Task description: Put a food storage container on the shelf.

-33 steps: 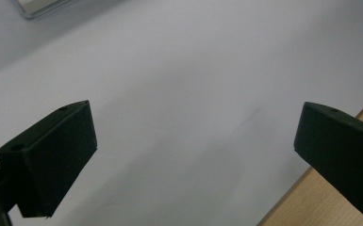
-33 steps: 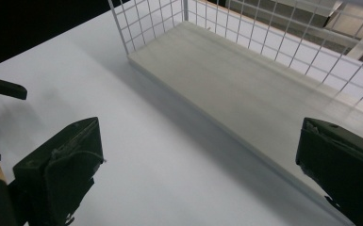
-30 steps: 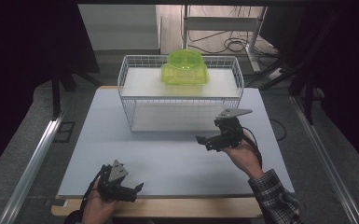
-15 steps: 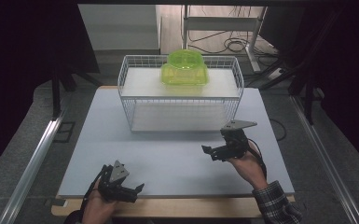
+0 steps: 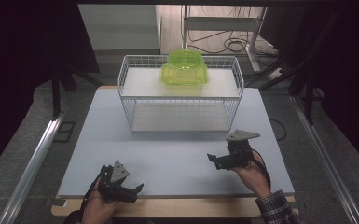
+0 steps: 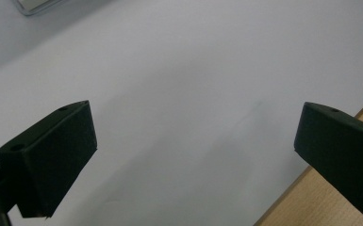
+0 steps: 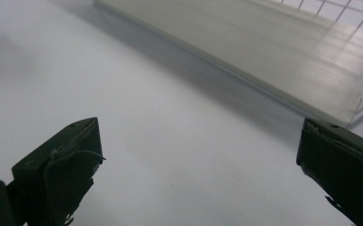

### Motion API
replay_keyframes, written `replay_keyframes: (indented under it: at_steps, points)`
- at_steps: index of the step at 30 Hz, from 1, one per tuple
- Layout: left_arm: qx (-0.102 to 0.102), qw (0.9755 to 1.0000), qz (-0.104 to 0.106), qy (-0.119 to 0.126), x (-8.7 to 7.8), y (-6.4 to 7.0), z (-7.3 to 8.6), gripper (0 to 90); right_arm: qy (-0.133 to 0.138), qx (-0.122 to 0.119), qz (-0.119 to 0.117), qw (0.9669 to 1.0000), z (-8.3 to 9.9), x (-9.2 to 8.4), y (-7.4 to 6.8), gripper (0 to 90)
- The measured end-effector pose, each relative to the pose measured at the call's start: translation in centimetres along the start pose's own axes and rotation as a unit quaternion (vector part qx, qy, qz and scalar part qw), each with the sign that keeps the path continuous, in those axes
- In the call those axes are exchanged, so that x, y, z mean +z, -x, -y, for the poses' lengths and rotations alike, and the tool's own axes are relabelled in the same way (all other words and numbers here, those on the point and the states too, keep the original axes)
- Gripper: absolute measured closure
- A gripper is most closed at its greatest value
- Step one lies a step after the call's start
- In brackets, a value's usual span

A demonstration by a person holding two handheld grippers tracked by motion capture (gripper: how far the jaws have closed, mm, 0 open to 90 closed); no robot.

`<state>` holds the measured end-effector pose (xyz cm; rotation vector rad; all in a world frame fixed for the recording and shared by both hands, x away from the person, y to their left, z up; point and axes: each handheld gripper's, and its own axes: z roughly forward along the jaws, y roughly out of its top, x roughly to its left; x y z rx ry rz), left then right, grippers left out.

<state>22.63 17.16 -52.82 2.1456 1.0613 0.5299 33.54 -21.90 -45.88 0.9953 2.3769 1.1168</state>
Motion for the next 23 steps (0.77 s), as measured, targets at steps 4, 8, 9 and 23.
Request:
replay_keyframes:
  at_steps: [4,8,9,23]
  points:
    - [0.005,1.0000,-0.002,0.001,0.0,0.1,0.0,0.0,-0.008,0.000,0.004,1.0000,1.1,0.0,0.0,1.0]
    - [0.011,0.9999,-0.005,-0.001,0.1,0.1,0.0,0.0,-0.018,-0.002,0.004,0.9998,2.0,0.1,-0.1,1.0]
    - [0.012,0.9999,-0.006,-0.001,0.0,0.1,0.0,0.0,-0.020,-0.004,0.005,0.9998,2.2,0.2,-0.2,1.0]
    - [0.021,0.9997,-0.012,-0.002,0.1,0.2,0.0,0.0,-0.065,0.000,0.010,0.9978,4.9,1.7,-0.2,1.1]
